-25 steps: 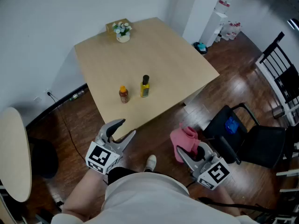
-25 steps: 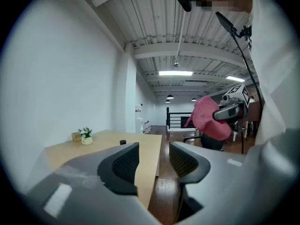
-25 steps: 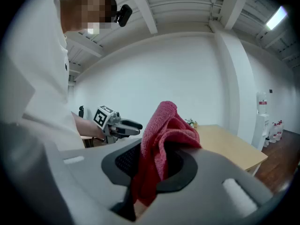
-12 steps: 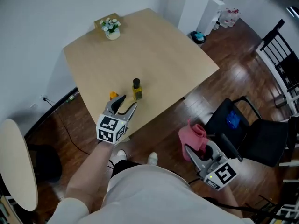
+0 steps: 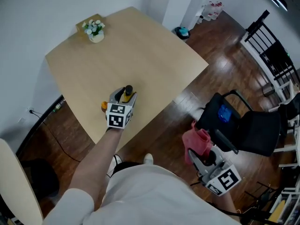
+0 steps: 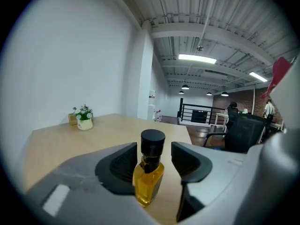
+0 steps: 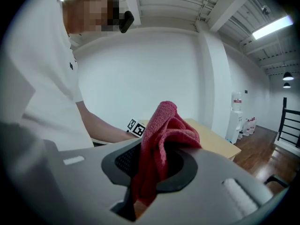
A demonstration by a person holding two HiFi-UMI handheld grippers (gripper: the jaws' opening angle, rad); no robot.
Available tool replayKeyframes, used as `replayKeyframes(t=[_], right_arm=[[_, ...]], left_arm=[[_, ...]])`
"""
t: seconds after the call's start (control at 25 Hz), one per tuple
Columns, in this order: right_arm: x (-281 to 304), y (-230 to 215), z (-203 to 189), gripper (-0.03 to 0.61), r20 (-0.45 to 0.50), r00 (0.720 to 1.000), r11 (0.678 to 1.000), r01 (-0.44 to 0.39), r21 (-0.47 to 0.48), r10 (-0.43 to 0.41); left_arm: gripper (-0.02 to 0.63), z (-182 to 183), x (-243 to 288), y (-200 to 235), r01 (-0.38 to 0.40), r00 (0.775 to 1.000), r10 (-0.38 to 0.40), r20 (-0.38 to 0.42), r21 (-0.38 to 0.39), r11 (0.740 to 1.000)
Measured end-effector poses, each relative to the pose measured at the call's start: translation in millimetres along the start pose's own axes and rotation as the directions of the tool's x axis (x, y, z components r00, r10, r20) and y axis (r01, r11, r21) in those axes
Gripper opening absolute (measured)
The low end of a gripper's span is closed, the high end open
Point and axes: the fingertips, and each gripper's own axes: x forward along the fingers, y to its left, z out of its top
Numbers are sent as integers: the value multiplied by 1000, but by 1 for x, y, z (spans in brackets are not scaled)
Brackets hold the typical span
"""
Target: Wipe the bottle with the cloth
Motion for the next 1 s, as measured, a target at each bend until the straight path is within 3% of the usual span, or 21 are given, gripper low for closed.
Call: replayKeyframes(t=[0.08, 0.2, 0.48, 0.8, 1.0], right_arm=[[-1, 0, -2, 77, -15, 999, 1000, 29, 6, -29], [-2, 0, -4, 77, -34, 997, 998, 63, 15, -62], [13, -3, 3, 77, -27, 997, 997, 73, 8, -72], [72, -5, 52, 77, 33, 998, 994, -53, -96, 56], [119, 10, 93, 77, 69, 981, 968, -163, -190, 179]], left_arm=[[230, -4, 10, 2, 13, 1000, -13, -4, -5, 1000], [158, -6, 18, 4, 14, 1000, -14, 3, 15, 1000], [155, 4, 9, -7, 70, 997, -70, 25, 7, 998], [155, 56, -43, -46, 163, 981, -170, 90, 83, 983], [155, 73, -75, -71, 193, 976, -207, 66, 171, 966]])
